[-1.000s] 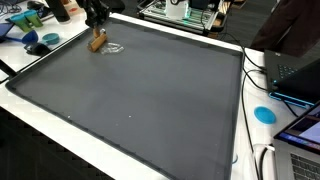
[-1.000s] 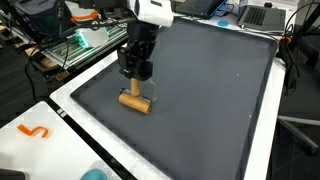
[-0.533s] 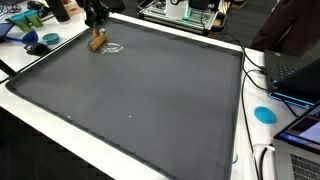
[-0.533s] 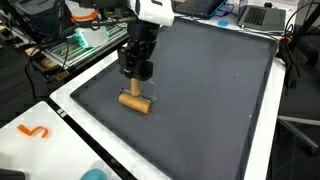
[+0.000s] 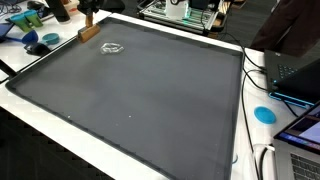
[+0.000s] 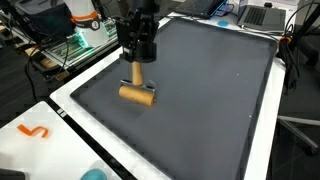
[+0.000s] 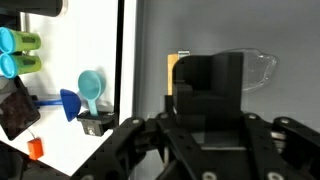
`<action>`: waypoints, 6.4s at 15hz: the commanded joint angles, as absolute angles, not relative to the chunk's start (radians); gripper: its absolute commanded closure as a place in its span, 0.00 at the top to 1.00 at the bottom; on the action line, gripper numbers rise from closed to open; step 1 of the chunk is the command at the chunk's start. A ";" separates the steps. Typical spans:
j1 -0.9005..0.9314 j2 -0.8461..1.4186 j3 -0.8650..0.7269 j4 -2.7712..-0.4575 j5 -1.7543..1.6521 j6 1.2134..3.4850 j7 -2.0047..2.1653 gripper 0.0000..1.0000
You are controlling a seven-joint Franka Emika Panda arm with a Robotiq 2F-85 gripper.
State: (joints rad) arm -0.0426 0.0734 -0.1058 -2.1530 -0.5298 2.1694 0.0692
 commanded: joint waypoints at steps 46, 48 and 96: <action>0.165 0.115 0.148 -1.964 -0.574 1.878 0.200 0.24; 0.166 0.123 0.146 -1.948 -0.577 1.881 0.196 0.24; -0.097 0.023 -0.074 -1.913 -0.181 1.910 -0.520 0.24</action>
State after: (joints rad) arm -0.0733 0.0551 -0.0553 -1.8880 -0.2354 1.9105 -0.4459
